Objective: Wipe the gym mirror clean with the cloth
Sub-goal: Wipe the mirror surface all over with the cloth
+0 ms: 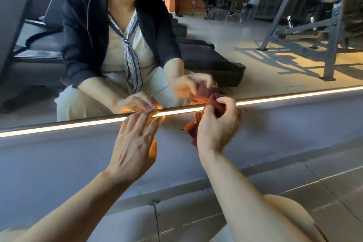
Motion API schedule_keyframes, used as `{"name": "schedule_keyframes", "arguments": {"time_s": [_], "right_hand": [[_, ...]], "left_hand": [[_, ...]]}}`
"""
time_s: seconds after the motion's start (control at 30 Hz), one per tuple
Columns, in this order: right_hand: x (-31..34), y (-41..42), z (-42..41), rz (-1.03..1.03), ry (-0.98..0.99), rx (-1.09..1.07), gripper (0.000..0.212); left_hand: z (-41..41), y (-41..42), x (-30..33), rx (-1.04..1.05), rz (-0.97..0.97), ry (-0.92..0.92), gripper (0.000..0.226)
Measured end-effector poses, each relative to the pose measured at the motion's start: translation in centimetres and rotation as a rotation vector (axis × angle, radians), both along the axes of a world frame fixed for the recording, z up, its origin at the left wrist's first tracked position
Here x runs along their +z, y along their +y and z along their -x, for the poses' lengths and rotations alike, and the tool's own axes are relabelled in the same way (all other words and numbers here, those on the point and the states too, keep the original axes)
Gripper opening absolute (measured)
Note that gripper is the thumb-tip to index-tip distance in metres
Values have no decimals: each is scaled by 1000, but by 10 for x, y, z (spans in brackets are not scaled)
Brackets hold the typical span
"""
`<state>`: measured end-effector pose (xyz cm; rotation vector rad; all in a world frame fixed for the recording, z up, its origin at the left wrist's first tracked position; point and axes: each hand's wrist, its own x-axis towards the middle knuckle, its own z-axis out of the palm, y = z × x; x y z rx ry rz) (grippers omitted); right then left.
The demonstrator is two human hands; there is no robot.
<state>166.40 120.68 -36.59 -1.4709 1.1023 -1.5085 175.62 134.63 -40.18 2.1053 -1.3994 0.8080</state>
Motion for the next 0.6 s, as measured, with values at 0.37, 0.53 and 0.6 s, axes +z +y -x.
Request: {"name": "schedule_keyframes", "arguments": {"time_s": [0.37,0.53,0.6], "right_hand": [[-32,57,-37,265,117,150,32],[-8,42,-40,138,-50,-62,27],[-2,29,-41,55,-98,-208,35]], "left_hand": [[-16,8,4,-125,-14,-13,50],[-19,18,6,-79,-57,-49,64],[-18,22,7,-36,-87,-92,70]]}}
